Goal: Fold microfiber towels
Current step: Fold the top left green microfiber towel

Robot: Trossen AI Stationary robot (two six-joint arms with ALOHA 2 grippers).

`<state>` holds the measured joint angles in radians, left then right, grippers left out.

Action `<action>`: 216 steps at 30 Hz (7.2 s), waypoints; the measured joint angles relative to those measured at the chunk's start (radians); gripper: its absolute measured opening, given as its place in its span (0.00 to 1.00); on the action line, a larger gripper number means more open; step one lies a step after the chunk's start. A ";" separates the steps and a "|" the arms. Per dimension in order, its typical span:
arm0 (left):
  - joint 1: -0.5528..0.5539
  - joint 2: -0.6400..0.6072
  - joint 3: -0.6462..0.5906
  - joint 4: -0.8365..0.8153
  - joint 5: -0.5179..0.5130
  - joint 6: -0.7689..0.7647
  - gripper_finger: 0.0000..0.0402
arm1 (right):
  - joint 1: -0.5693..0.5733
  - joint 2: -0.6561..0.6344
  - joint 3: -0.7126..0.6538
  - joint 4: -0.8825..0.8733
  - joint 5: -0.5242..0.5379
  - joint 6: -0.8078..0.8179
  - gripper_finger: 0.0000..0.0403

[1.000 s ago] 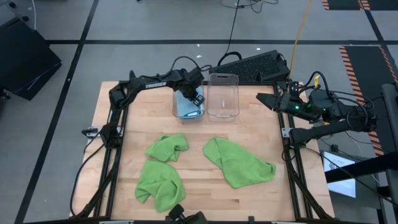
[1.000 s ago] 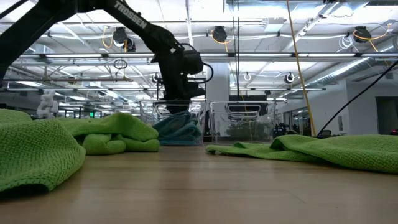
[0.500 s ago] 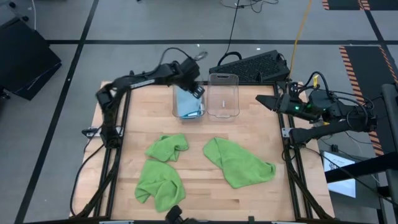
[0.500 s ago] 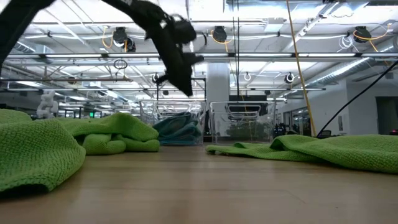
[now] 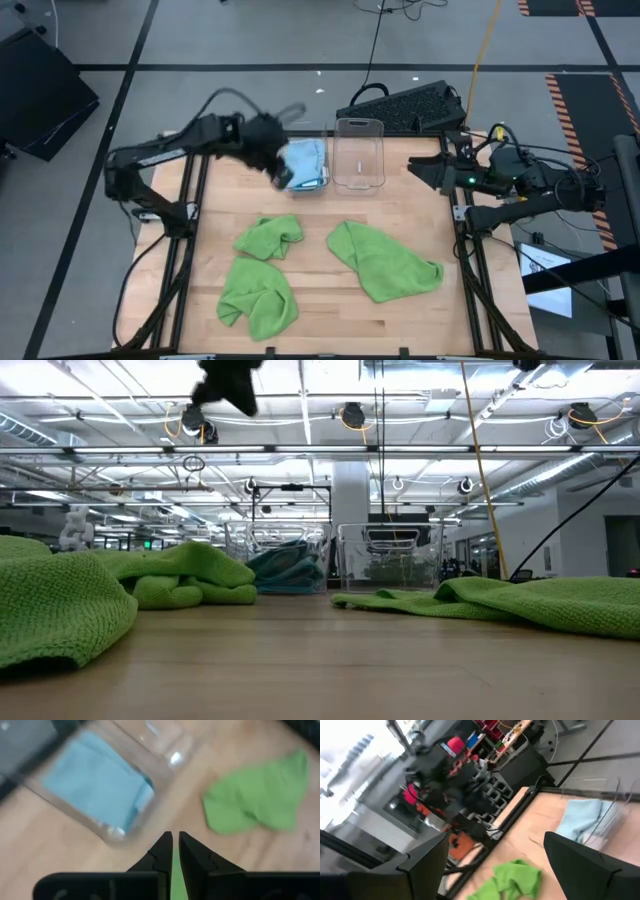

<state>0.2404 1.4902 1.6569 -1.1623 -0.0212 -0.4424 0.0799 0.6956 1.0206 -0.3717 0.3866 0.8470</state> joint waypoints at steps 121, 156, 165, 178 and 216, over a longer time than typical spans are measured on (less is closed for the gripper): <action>-0.524 -0.207 -0.252 0.751 -0.255 -0.142 0.01 | 0.042 0.636 0.441 -0.035 -0.470 -0.209 0.82; -0.497 -0.002 -0.068 0.792 -0.193 0.029 0.01 | 0.039 0.639 0.320 0.239 -0.595 -0.206 0.23; -0.497 -0.003 -0.068 0.693 -0.216 0.015 0.01 | 0.039 0.640 0.319 0.232 -0.593 -0.234 0.03; -0.498 -0.003 -0.068 0.684 -0.285 0.036 0.01 | 0.039 0.640 0.319 0.239 -0.592 -0.249 0.03; -0.484 -0.002 -0.214 0.475 -0.271 -0.389 0.67 | -0.036 0.383 0.321 0.209 -0.517 -0.155 0.04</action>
<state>-0.2440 1.4886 1.4431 -0.6871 -0.2923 -0.8313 0.0437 1.0791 1.3415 -0.1632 -0.1303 0.6916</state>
